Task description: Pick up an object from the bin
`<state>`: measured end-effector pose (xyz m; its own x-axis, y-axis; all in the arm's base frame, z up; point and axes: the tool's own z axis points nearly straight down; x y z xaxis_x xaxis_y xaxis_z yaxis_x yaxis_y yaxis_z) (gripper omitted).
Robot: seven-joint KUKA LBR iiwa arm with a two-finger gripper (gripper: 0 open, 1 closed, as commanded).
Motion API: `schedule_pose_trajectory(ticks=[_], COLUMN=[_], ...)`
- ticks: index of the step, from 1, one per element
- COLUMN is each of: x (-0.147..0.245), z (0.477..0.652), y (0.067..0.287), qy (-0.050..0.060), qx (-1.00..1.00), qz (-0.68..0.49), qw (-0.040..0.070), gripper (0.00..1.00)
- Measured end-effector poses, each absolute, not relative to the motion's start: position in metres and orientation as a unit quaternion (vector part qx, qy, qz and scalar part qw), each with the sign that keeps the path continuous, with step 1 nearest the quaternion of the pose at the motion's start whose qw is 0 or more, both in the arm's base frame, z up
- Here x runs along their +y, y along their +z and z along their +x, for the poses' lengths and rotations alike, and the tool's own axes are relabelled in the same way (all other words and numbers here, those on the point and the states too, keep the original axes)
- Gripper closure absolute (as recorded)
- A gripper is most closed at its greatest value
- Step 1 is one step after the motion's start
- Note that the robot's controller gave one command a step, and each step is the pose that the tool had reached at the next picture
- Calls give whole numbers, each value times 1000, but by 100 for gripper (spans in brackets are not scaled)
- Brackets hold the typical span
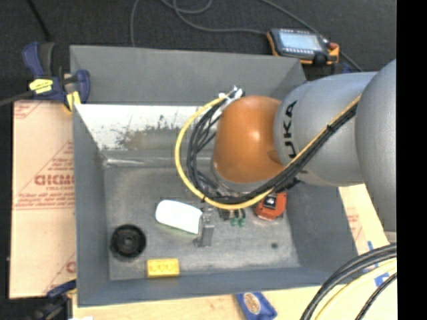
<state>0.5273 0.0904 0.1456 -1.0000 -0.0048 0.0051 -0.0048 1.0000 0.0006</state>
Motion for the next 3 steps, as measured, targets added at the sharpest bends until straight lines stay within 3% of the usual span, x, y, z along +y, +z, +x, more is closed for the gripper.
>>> schedule_pose_trajectory(ticks=[1, 2, 3], x=[90, 89, 95], z=[529, 553, 560], y=[150, 141, 116], qy=[-1, -1, 0], qx=[-1000, -1000, -1000], qz=[1, -20, -24], qw=[-1, -2, -3], gripper=[0, 0, 0])
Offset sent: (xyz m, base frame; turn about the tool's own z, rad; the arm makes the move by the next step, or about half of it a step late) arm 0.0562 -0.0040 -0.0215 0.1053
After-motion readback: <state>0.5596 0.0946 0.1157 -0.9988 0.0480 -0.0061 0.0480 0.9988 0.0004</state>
